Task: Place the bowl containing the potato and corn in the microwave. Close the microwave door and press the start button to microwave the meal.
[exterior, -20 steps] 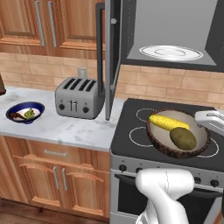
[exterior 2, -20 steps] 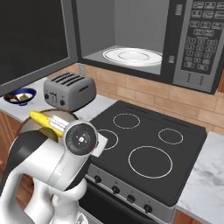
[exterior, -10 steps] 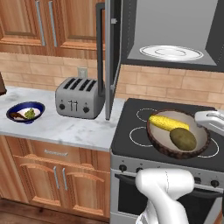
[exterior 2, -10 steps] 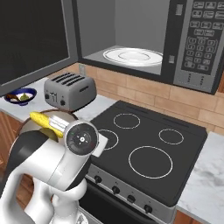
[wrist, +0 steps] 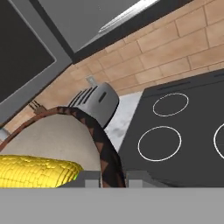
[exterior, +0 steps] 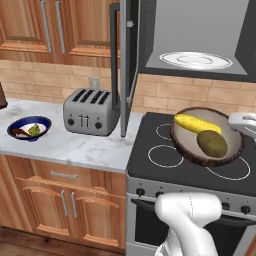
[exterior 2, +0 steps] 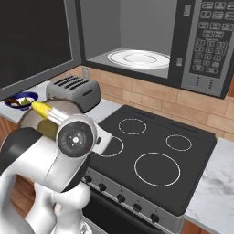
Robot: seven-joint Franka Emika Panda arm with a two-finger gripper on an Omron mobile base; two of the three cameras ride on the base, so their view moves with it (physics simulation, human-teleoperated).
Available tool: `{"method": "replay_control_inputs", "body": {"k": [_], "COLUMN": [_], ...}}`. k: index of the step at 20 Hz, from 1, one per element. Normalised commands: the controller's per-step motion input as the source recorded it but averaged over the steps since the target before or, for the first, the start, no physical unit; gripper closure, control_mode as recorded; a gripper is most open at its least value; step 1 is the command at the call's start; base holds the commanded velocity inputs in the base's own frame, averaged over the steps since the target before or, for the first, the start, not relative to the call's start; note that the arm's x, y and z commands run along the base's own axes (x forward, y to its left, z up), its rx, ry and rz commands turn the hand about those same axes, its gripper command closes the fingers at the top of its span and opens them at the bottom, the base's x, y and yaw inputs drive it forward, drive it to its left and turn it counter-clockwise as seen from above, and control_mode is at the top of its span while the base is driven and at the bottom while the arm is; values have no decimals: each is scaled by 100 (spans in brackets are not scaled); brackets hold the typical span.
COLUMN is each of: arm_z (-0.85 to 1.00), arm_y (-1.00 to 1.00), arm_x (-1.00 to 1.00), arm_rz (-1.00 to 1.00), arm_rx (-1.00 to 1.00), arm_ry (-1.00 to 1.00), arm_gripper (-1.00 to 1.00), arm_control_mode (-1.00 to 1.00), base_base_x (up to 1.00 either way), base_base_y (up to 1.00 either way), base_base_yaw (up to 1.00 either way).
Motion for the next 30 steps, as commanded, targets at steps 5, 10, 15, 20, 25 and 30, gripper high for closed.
{"method": "replay_control_inputs", "body": {"k": [5,10,15,20,25,30], "arm_z": [61,42,46,41,18,0], "arm_y": [-20,-25,-35,-48,-24,0], "arm_x": [0,4,13,38,35,57], "arm_rz": [-26,-36,-32,-17,-12,-13], "arm_rx": [0,6,25,33,9,-1], "arm_ry": [4,1,0,0,0,0], "arm_gripper": [100,100,100,100,100,100], "arm_control_mode": [-100,-100,-100,-100,-100,-100], "base_base_x": [0,0,0,0,0,0], "base_base_y": [0,0,0,0,0,0], "base_base_yaw": [0,0,0,0,0,0]}}
